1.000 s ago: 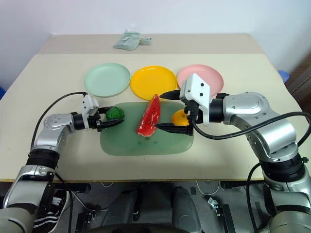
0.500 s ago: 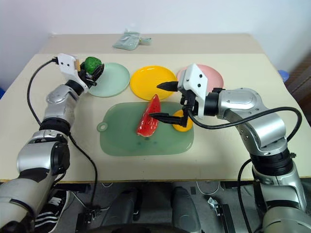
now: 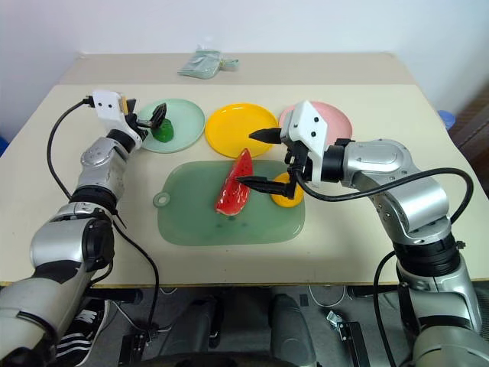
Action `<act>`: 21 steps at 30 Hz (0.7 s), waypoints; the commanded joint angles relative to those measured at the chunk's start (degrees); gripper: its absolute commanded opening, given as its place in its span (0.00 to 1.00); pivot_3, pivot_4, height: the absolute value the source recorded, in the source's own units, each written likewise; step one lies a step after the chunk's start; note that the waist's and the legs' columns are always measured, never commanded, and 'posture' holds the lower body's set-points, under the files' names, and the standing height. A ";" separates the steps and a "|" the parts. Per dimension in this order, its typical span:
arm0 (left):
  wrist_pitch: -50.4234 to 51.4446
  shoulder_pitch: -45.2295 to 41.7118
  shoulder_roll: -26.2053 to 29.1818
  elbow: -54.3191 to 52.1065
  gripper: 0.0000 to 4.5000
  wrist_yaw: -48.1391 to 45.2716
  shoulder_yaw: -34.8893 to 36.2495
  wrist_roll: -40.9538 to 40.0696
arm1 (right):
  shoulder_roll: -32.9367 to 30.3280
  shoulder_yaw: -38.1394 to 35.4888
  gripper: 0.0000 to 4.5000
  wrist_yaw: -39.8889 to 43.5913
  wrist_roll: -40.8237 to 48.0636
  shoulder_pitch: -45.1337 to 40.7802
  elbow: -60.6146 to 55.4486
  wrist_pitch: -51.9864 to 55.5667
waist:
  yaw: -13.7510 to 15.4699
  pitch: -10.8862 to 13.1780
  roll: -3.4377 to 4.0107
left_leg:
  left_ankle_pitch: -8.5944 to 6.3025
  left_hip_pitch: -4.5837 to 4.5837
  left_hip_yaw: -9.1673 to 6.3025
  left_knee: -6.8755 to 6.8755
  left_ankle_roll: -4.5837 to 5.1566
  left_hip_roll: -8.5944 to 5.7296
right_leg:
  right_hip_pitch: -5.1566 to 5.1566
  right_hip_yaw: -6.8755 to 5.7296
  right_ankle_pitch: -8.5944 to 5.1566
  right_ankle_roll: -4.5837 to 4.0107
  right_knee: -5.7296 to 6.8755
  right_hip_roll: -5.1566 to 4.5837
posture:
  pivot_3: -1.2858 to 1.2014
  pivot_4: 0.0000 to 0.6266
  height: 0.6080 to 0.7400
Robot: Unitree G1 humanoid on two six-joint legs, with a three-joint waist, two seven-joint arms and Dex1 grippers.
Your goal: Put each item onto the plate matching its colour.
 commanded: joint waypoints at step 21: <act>38.04 22.63 10.28 -51.59 0.97 -40.54 -4.91 -19.10 | 0.94 0.63 1.00 -5.28 -4.71 -2.57 1.51 1.24 | -0.32 0.01 0.02 | 0.00 0.01 -0.03 -0.02 0.00 0.04 | -0.02 0.02 -0.01 -0.02 0.03 0.02 | 0.52 0.24 1.00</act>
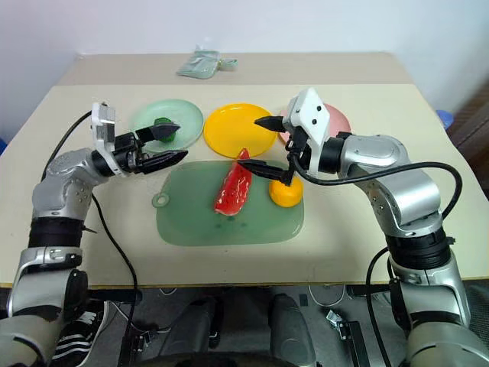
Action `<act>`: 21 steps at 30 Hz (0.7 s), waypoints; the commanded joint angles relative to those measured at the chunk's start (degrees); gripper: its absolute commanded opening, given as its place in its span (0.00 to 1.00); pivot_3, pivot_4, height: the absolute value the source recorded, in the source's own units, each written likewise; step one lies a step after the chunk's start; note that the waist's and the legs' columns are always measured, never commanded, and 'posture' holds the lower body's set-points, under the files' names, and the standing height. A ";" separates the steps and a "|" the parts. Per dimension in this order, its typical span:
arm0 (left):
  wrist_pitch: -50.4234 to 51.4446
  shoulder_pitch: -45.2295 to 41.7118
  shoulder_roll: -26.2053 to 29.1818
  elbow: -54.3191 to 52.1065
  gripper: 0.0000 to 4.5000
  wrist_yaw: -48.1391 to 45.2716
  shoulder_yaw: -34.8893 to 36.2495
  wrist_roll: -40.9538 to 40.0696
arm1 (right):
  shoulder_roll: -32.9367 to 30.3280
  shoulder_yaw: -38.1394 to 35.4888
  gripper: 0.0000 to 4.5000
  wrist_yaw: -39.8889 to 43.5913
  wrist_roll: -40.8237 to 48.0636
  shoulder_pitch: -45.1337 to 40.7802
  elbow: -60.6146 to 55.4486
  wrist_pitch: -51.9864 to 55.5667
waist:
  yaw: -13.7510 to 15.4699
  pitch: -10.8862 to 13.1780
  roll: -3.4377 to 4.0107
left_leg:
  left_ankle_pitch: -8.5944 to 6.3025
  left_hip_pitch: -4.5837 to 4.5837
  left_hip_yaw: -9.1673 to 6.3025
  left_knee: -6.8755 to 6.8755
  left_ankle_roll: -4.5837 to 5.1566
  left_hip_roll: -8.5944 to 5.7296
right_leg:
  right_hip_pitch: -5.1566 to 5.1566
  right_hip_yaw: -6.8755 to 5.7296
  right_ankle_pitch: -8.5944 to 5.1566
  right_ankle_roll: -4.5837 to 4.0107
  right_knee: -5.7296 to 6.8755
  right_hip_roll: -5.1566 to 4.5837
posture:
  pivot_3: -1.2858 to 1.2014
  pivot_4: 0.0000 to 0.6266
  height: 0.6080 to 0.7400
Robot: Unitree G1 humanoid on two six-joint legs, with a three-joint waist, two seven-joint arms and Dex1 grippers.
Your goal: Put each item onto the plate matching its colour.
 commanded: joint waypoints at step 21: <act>-3.50 -0.79 1.31 0.68 0.97 -3.53 -0.13 -1.04 | 25.07 -21.05 1.00 -51.43 27.41 -23.53 10.79 55.25 | -0.26 -0.01 0.05 | 0.01 -0.01 0.00 -0.16 -0.01 -0.01 | -0.10 0.01 0.01 -0.04 0.04 -0.02 | 0.52 0.24 1.00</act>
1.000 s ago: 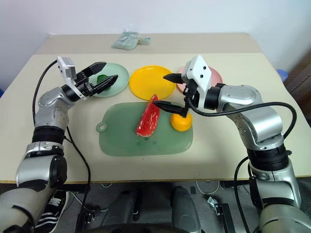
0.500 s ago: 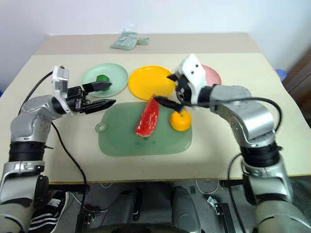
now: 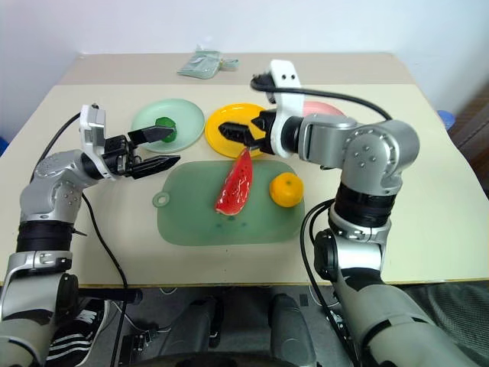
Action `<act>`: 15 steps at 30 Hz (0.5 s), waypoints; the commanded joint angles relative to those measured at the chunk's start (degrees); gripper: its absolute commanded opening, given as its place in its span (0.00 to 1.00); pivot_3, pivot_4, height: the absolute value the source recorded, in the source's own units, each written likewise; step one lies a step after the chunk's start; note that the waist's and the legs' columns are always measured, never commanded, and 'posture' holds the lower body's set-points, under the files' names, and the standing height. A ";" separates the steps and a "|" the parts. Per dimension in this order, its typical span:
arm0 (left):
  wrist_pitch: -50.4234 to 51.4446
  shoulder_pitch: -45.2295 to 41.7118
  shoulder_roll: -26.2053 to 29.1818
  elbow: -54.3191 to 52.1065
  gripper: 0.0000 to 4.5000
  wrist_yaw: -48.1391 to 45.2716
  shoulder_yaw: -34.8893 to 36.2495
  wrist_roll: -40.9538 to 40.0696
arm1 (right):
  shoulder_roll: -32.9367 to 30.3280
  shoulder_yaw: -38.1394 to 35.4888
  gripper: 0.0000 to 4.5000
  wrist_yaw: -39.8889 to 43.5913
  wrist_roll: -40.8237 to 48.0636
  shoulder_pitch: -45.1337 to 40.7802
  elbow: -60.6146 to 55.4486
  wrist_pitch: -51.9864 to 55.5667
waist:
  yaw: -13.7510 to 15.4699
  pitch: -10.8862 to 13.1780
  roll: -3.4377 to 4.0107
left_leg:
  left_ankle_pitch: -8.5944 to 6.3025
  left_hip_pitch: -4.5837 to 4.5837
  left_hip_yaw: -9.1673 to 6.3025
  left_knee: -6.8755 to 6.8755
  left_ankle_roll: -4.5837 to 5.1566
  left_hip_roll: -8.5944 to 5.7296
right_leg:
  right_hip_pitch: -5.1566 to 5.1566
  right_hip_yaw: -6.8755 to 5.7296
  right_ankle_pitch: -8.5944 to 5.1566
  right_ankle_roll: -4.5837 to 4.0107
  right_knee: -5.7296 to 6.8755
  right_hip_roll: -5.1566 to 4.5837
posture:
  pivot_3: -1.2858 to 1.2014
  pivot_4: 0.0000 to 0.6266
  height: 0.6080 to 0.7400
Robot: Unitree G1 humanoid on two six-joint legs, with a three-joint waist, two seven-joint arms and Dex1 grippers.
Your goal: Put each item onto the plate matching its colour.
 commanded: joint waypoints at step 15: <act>-2.56 -2.65 0.54 1.77 0.97 -1.78 -0.25 0.18 | -13.56 17.08 1.00 -43.47 61.55 -5.44 20.37 -6.72 | -1.57 0.01 0.01 | -0.01 -0.03 0.02 -0.06 0.03 0.03 | -0.03 0.01 -0.01 0.00 -0.04 0.01 | 0.52 0.24 1.00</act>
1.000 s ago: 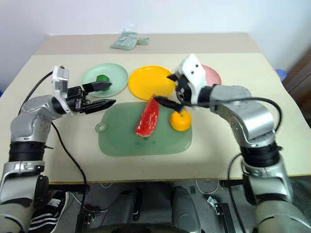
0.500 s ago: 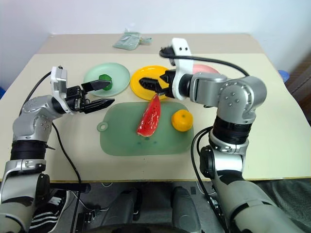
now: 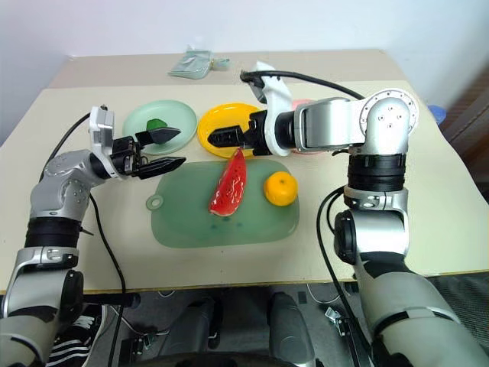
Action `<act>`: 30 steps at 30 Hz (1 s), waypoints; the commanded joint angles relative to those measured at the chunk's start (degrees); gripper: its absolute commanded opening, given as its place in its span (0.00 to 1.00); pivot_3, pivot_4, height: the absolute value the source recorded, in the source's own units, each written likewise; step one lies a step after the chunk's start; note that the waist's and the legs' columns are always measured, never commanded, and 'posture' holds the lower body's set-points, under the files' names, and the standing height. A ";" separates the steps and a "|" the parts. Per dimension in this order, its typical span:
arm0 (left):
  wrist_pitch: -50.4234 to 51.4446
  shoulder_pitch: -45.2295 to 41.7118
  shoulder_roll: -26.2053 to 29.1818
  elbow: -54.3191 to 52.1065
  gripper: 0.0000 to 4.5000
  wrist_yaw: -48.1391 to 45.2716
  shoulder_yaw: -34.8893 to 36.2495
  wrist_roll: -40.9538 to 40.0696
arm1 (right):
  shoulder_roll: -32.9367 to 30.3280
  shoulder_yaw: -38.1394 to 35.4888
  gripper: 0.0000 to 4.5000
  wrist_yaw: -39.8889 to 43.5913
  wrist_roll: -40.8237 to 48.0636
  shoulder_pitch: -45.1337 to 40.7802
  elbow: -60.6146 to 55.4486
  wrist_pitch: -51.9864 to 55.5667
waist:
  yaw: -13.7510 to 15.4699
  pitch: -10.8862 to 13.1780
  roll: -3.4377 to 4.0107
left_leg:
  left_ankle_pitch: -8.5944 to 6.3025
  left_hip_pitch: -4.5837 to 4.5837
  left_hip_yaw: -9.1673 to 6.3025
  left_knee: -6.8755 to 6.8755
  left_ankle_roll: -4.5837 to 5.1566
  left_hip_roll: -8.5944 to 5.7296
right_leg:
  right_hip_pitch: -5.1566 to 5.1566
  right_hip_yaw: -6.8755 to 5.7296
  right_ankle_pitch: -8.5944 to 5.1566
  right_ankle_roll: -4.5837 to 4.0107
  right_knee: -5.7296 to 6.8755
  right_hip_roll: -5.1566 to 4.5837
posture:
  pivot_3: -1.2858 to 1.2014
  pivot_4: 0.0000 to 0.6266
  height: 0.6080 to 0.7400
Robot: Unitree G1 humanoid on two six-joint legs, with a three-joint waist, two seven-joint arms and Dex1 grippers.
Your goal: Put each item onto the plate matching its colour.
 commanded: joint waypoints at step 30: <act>-2.52 -0.48 -0.02 0.65 0.97 1.08 1.05 -0.30 | 4.75 4.73 1.00 -29.01 14.71 -0.86 7.96 -10.01 | -0.02 0.00 0.00 | -0.01 -0.06 -0.01 0.00 0.02 0.04 | -0.02 0.00 0.00 0.00 -0.04 0.02 | 0.52 0.24 1.00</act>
